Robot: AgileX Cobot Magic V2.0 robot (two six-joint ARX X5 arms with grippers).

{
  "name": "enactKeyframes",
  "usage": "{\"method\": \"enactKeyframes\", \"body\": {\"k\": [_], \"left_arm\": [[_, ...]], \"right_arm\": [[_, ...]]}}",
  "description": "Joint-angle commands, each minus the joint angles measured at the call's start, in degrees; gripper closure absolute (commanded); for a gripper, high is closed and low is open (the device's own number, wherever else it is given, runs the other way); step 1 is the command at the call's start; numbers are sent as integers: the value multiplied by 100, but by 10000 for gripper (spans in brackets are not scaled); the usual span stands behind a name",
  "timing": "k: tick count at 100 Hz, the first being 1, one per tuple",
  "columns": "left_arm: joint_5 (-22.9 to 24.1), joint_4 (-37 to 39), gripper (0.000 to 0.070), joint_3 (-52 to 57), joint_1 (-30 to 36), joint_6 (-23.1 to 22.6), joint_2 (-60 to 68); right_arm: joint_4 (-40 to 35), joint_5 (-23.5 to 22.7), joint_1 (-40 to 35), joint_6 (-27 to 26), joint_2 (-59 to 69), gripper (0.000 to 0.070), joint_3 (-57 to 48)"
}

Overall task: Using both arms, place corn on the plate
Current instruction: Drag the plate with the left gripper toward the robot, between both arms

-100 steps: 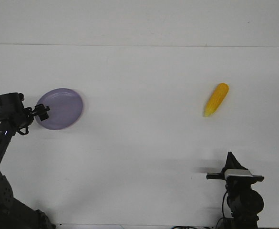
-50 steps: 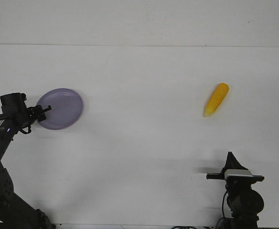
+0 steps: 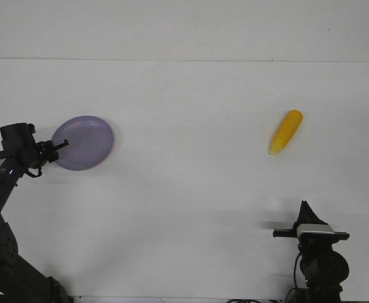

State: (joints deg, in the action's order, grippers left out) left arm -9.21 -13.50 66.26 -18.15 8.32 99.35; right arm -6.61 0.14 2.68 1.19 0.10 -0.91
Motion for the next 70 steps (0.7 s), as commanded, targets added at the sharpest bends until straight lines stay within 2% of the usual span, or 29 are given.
{"method": "enactKeyframes", "body": {"k": [1,30,37,46,59,70], "left_arm": [[-258,-52,691,103,-17,0,-76],[-1169,-730,692,94,57,190,-1646],[-1202,-992,692,81,199,197,-2144],[-1202,-1373,693,-22,509,201,-2789],[-1211,-1541,693,-570,1185,361,-3654],[-1325,-1467,693,-1244,1882,693,-4131]], "right_arm": [[61,-11,2,-13,-4,684,17],[61,-11,2,-13,-4,684,17],[61,-11,2,-13,-4,684,17],[61,-11,2,-13,-4,684,17],[61,-11,2,-13,-4,684,17],[61,-11,2,-13,-4,684,17]]}}
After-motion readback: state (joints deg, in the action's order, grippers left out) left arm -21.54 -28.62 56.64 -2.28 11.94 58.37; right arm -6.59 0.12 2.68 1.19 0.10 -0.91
